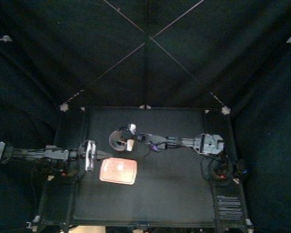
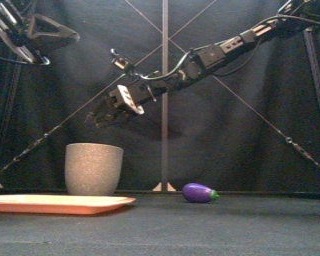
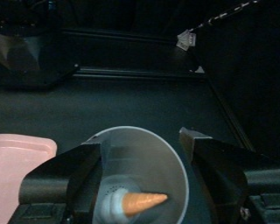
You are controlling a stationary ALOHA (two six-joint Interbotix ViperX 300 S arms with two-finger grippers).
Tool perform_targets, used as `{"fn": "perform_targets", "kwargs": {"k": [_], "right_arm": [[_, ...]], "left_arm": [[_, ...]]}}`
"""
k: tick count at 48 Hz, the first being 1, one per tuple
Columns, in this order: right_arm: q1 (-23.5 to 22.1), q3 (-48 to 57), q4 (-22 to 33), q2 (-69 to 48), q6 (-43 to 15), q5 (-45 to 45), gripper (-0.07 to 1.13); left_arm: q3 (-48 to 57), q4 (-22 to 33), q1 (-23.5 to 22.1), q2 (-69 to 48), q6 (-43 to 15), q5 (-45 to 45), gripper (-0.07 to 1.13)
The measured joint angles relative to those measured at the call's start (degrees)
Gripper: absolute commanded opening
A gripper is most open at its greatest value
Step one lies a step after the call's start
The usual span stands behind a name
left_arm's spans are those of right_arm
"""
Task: Pick the ice cream then place it in the grey bowl
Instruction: Drop ice cream in the grey bowl and return to neutral
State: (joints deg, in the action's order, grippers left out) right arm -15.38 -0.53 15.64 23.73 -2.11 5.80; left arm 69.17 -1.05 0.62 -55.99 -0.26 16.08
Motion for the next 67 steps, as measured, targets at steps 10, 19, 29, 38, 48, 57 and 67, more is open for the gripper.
{"fn": "perform_targets", "kwargs": {"k": [10,19,29,38,48,57,67], "right_arm": [[0.4,7.6,-1.1,-13.6,-0.4,-1.8,0.96],[3.9,19.3,-1.7,-28.0,0.0,-1.4,0.96],[7.5,31.7,-2.1,-40.5,-0.1,1.9,0.96],[8.2,42.3,-4.7,-51.2,-0.2,6.2,0.96],[9.1,52.3,-9.2,-63.2,0.0,7.5,0.96],[9.3,59.2,-11.7,-74.4,-0.4,7.6,0.96],[10.3,62.3,-11.8,-79.2,-0.4,7.6,0.96]], "left_arm": [[-0.1,-0.3,0.0,0.0,-0.1,0.1,-0.04],[0.0,-0.5,0.2,-0.3,-0.1,0.0,-0.04],[0.1,-0.7,0.4,-0.6,-0.1,0.1,-0.04],[0.4,-0.8,0.5,-0.6,-0.1,0.0,-0.04],[0.4,-0.8,0.5,-0.7,-0.1,0.1,-0.04],[0.5,-0.8,0.7,-0.7,-0.1,0.0,-0.04],[0.5,-0.8,0.7,-0.8,-0.1,0.1,-0.04]]}}
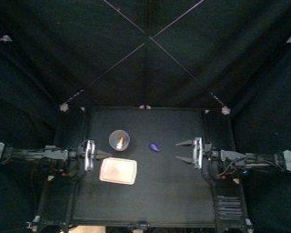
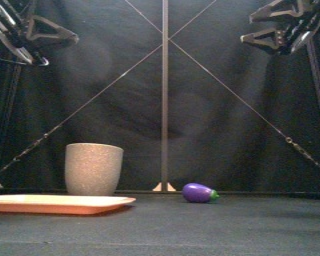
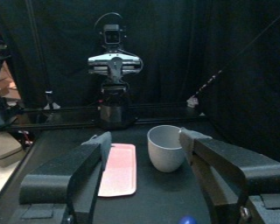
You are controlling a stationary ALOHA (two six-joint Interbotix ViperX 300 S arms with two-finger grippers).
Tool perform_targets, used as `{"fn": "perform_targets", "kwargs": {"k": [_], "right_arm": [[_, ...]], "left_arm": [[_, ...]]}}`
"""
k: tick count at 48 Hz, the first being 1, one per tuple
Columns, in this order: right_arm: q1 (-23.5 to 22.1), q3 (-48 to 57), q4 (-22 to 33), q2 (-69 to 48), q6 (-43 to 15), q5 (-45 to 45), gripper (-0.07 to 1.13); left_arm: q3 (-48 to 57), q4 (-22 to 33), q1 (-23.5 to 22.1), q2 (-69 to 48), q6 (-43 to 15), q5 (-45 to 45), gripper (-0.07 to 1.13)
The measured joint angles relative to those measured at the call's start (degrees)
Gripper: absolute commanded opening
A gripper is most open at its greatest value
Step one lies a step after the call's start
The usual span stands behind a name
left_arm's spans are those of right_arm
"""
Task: Pick the ice cream then place it in the grey bowl
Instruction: Drop ice cream in the grey bowl and return to neutral
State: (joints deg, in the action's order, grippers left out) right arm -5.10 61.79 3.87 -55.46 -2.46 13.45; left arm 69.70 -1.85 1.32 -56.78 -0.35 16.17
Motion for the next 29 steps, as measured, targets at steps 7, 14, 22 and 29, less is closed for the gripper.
{"fn": "perform_targets", "kwargs": {"k": [7,14,22,29], "right_arm": [[0.7,0.6,0.2,-0.1,0.1,-0.1,0.96],[1.2,0.9,0.2,-0.5,0.1,-0.2,0.96],[1.8,1.3,0.2,-1.1,0.2,-0.2,0.96],[1.8,1.8,0.4,-1.4,0.1,-0.2,0.96]], "left_arm": [[0.0,0.0,0.1,0.0,0.0,0.0,-0.04],[0.0,0.0,0.2,0.0,0.0,-0.1,-0.04],[0.0,-0.2,0.7,0.0,-0.1,-0.1,-0.04],[0.0,-1.5,1.0,-0.3,-0.1,0.0,-0.04]]}}
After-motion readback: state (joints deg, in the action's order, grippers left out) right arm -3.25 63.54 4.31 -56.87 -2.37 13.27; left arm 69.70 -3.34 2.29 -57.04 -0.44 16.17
